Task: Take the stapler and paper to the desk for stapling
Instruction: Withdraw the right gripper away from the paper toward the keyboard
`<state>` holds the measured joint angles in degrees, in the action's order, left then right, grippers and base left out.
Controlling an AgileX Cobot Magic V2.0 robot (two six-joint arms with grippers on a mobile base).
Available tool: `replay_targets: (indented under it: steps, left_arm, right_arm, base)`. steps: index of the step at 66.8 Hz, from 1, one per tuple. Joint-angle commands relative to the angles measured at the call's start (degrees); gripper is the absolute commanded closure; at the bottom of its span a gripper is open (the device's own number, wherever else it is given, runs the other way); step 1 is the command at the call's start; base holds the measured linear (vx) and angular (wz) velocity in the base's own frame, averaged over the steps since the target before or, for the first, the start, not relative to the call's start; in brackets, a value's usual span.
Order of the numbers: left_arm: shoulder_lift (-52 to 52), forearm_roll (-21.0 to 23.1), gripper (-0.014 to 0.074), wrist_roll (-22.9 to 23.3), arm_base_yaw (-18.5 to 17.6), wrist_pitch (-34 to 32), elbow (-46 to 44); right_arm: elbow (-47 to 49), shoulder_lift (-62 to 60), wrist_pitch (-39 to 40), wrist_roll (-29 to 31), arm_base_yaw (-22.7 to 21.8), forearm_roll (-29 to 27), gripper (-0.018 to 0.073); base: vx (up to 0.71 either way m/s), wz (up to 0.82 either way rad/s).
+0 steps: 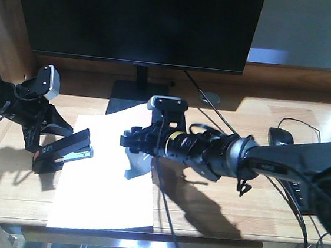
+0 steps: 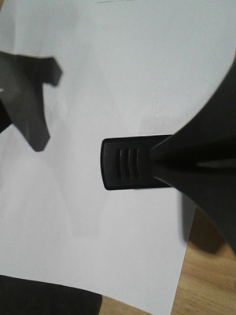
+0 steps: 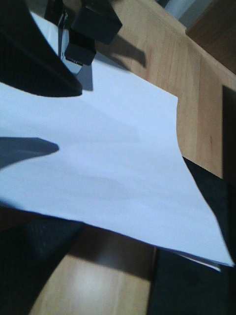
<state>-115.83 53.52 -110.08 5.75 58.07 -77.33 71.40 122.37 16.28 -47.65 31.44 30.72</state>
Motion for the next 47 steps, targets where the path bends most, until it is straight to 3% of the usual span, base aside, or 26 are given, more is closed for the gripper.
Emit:
replay_targets:
  steps: [1, 25, 34, 47]
  left_arm:
    - [3.25, 3.15, 0.0603, 0.58, -0.15, 1.45, -1.44]
    - [3.25, 3.15, 0.0603, 0.58, -0.15, 1.45, -1.44]
    - [3.25, 3.15, 0.0603, 0.58, -0.15, 1.45, -1.44]
    - [3.25, 3.15, 0.0603, 0.58, -0.15, 1.45, -1.44]
  right_arm:
    - [1.58, -5.86, -0.83, 7.47, -0.91, -2.79, 0.0060]
    - [1.58, -18.51, -16.28, 11.28, -6.84, -0.13, 0.0060]
    - [1.58, -23.54, -23.15, 14.12, -7.35, 5.04, 0.0062]
    - [1.40, -30.44, -30.97, 14.66, -7.35, 6.54, 0.0062]
  base:
    - [0.00, 0.00]
    - [0.00, 0.00]
    - [0.00, 0.00]
    - [0.00, 0.00]
